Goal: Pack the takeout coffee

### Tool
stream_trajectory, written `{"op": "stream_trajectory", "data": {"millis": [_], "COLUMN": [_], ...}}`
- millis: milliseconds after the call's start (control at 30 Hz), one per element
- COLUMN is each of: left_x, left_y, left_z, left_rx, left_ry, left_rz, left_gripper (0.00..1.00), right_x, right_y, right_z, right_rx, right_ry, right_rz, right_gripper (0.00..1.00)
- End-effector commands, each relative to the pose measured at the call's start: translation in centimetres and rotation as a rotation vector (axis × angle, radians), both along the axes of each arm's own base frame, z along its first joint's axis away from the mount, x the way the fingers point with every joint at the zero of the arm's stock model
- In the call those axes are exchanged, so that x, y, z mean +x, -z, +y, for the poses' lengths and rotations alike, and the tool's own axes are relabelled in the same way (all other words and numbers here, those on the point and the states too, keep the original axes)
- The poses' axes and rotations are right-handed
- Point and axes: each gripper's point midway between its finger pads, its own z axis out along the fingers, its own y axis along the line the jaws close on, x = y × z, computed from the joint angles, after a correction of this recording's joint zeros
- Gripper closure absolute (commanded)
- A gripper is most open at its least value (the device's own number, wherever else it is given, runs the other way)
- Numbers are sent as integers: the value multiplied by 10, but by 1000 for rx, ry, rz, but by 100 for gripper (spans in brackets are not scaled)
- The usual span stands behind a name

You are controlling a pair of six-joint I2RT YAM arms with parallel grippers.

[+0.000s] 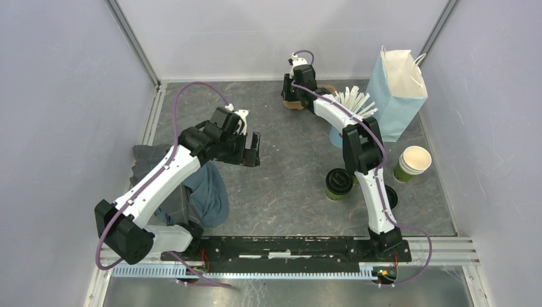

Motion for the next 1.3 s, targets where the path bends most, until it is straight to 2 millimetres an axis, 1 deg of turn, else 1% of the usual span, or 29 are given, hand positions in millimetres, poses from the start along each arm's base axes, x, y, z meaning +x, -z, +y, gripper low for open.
{"op": "stream_trajectory", "data": {"millis": [0, 67, 167, 300, 367, 433, 533, 600, 867, 1000, 1100, 1133, 1167, 1200, 1233, 1267], "left_x": [3, 2, 2, 2, 2, 1, 1, 1, 1, 1, 2, 2, 2, 3, 3, 4], "left_y": [2, 1, -1, 1, 1, 0, -1, 0, 0, 0, -1, -1, -1, -1, -1, 0], "left_z": [6, 7, 7, 6, 6, 5, 5, 5, 6, 6, 7, 7, 8, 8, 9, 9], "left_rx": [35, 34, 28, 24, 20, 18, 15, 14, 16, 19, 23, 24, 27, 29, 30, 32], "left_ry": [39, 38, 36, 33, 32, 32, 29, 28, 28, 30, 30, 32, 32, 30, 31, 29], "left_rz": [-18, -22, -27, -19, -19, -20, -21, -19, -18, -23, -25, -27, -29, -30, -30, -31], "left_gripper": [1, 1, 1, 1, 1, 1, 1, 1, 1, 1, 1, 1, 1, 1, 1, 1], "right_x": [10, 8, 5, 3, 2, 0, -1, 0, -2, -9, -27, -38, -52, -65, -80, -90], "right_y": [-15, -9, -4, 2, 9, 14, 13, 16, 23, 11, 3, 5, 10, 10, 16, 15], "right_z": [2, 2, 2, 0, -1, -1, 1, -2, -4, -1, 5, 7, 8, 10, 8, 7], "right_rx": [70, 60, 49, 29, 22, 19, 22, 16, 2, 21, 41, 48, 43, 38, 29, 19], "right_ry": [3, -8, -22, -21, -24, -28, -37, -32, -49, -96, -194, -247, -302, -366, -409, -445], "right_rz": [-32, -19, -6, 5, 17, 29, 28, 31, 48, 50, 74, 95, 121, 130, 160, 169], "right_gripper": [74, 75, 63, 53, 53, 56, 60, 62, 76, 83, 87, 88, 88, 87, 86, 86]}}
